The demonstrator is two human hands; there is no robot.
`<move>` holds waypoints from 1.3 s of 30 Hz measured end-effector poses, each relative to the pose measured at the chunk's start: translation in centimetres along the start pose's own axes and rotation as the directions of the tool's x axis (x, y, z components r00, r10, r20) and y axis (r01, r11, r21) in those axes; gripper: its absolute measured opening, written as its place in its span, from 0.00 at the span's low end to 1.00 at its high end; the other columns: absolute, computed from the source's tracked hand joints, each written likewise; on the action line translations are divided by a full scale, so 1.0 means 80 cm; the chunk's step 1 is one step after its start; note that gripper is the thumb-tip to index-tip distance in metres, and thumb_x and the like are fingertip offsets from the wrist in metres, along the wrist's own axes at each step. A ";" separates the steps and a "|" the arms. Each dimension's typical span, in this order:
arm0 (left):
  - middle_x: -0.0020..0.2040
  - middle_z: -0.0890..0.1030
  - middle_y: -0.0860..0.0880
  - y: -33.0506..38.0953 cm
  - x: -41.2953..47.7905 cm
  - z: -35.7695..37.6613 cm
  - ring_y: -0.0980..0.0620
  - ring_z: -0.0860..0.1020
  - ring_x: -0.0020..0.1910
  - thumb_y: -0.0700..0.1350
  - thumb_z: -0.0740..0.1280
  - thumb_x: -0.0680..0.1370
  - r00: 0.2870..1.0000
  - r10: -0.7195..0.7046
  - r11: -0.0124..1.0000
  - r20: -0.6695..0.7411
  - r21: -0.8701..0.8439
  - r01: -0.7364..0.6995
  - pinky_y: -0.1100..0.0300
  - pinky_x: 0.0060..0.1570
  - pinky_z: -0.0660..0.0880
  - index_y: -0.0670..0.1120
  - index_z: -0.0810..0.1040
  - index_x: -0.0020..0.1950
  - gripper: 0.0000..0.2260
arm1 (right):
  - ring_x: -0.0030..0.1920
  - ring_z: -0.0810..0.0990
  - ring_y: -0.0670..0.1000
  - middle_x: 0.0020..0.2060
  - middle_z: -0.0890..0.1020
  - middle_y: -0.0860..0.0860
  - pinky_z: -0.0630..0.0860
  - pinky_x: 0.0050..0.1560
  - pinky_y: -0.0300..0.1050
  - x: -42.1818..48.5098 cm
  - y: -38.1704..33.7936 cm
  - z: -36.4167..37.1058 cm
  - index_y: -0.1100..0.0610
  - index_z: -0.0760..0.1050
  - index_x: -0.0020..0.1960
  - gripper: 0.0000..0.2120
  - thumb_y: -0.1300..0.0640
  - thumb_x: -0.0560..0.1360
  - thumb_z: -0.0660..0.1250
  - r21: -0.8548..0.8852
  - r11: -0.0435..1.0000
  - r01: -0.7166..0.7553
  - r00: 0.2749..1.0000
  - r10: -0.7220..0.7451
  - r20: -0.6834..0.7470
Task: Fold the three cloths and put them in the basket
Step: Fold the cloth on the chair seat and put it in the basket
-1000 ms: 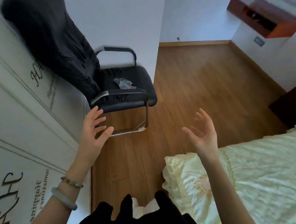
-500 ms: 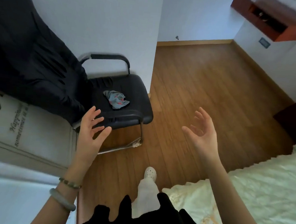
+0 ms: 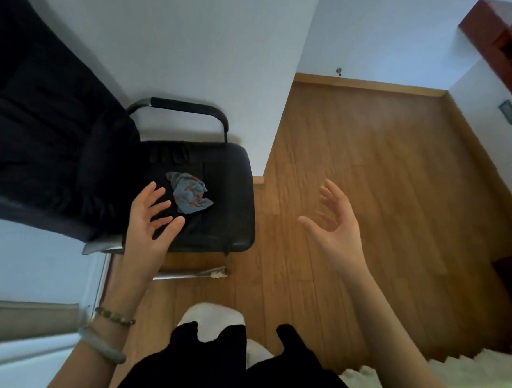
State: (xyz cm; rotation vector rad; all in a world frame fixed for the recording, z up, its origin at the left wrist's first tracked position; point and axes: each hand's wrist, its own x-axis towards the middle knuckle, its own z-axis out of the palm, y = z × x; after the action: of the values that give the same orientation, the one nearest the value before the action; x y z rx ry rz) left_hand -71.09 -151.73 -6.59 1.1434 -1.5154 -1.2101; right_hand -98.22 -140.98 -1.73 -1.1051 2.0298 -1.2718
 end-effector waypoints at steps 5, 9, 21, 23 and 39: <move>0.68 0.68 0.50 -0.004 0.052 0.041 0.54 0.73 0.64 0.44 0.69 0.73 0.999 -0.029 1.000 -0.036 -0.012 0.029 0.63 0.57 0.74 0.49 0.59 0.73 0.31 | 0.64 0.71 0.43 0.67 0.71 0.44 0.73 0.64 0.52 0.070 0.015 -0.004 0.45 0.63 0.71 0.34 0.53 0.69 0.74 -0.013 1.000 0.020 0.998 -0.020 0.065; 0.69 0.68 0.51 -0.017 0.098 0.074 0.54 0.72 0.65 0.45 0.68 0.73 0.997 -0.038 0.999 -0.073 -0.020 0.036 0.60 0.58 0.73 0.52 0.59 0.73 0.31 | 0.64 0.71 0.42 0.66 0.72 0.43 0.74 0.64 0.49 0.142 0.025 -0.006 0.45 0.63 0.71 0.34 0.54 0.70 0.74 -0.033 0.997 0.063 0.990 -0.059 0.128; 0.70 0.67 0.46 -0.043 0.243 0.158 0.53 0.72 0.64 0.38 0.68 0.75 0.923 -0.130 0.991 -0.362 -0.084 0.106 0.65 0.57 0.73 0.48 0.59 0.73 0.29 | 0.64 0.71 0.43 0.66 0.71 0.43 0.72 0.61 0.36 0.389 0.016 0.019 0.44 0.61 0.70 0.34 0.54 0.70 0.74 -0.003 0.982 0.189 0.881 -0.169 0.442; 0.70 0.67 0.46 -0.038 0.260 0.163 0.52 0.72 0.64 0.38 0.68 0.75 0.911 -0.138 0.990 -0.389 -0.073 0.119 0.62 0.58 0.74 0.47 0.59 0.74 0.30 | 0.63 0.72 0.42 0.65 0.71 0.43 0.72 0.57 0.29 0.418 0.009 0.032 0.45 0.61 0.70 0.34 0.55 0.70 0.74 0.014 0.978 0.209 0.856 -0.190 0.480; 0.70 0.67 0.51 -0.033 0.257 0.175 0.56 0.71 0.65 0.49 0.68 0.72 0.622 -0.264 0.945 -0.737 -0.068 0.321 0.57 0.60 0.73 0.52 0.57 0.74 0.33 | 0.63 0.71 0.42 0.64 0.72 0.41 0.72 0.58 0.33 0.523 -0.010 0.196 0.43 0.62 0.70 0.33 0.56 0.71 0.73 0.072 0.953 0.294 0.390 -0.189 0.901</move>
State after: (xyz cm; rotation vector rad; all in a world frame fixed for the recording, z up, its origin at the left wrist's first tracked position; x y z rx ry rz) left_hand -88.54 -169.35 -9.76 1.7176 -0.7509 -0.7154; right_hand -109.04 -183.92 -7.57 -1.6971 1.0840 -0.4121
